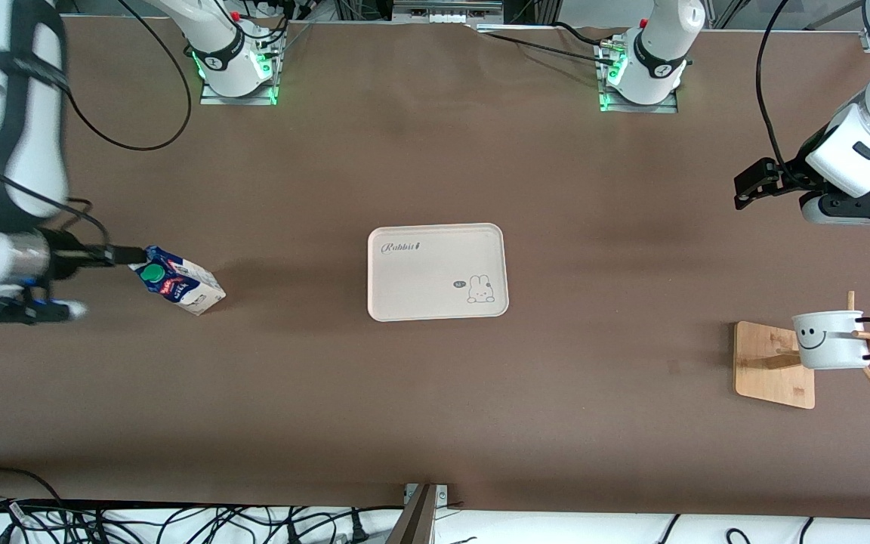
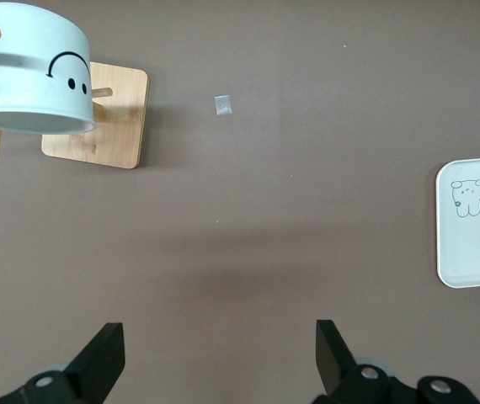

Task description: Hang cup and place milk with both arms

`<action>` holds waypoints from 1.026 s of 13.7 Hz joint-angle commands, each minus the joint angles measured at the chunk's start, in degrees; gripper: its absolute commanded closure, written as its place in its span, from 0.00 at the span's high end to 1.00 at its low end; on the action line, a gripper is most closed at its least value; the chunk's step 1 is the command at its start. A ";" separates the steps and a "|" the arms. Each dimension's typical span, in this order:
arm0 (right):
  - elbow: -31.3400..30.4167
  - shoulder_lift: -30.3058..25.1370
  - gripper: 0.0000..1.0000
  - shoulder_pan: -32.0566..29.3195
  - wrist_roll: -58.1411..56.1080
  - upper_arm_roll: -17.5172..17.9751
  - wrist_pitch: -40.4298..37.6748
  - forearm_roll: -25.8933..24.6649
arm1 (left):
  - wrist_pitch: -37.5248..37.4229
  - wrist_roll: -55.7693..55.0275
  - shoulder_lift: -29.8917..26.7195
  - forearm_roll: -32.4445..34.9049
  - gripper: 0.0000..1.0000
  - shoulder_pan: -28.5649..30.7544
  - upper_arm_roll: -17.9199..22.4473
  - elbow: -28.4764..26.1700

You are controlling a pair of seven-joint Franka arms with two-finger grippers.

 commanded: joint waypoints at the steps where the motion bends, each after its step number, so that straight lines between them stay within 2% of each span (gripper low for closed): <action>1: 6.87 -0.41 1.00 -0.30 -0.84 -0.50 -4.99 -0.52 | -1.15 0.47 0.11 1.52 1.00 0.10 -0.33 1.22; 5: 16.03 -0.32 1.00 0.23 -1.01 -0.06 -6.06 -3.95 | -1.15 0.30 0.11 1.70 1.00 -0.25 -0.42 1.31; 8: 17.36 -0.41 1.00 0.06 -1.27 0.03 -5.88 -4.04 | -1.15 0.65 0.11 1.61 1.00 -0.16 -0.33 1.31; 10: 16.58 -3.38 1.00 -0.98 -2.76 1.25 -5.45 -5.95 | -1.15 0.65 0.11 1.61 1.00 -0.25 -0.33 1.31; 11: 16.57 -4.61 1.00 -5.35 -3.38 6.48 -5.44 -7.80 | -1.15 0.73 0.11 1.61 1.00 -0.25 -0.33 1.31; 12: 16.31 -6.37 1.00 -12.53 -3.38 17.24 -5.36 -12.52 | -1.15 0.74 0.11 1.61 1.00 -0.25 -0.33 1.31; 13: 14.39 -8.04 1.00 -17.73 -3.12 26.22 -4.83 -17.70 | -1.15 0.74 0.11 1.61 1.00 -0.25 -0.33 1.31; 14: 12.11 -9.36 1.00 -19.70 -2.16 29.96 -3.44 -19.92 | -1.15 0.74 0.11 1.61 1.00 -0.16 -0.33 1.31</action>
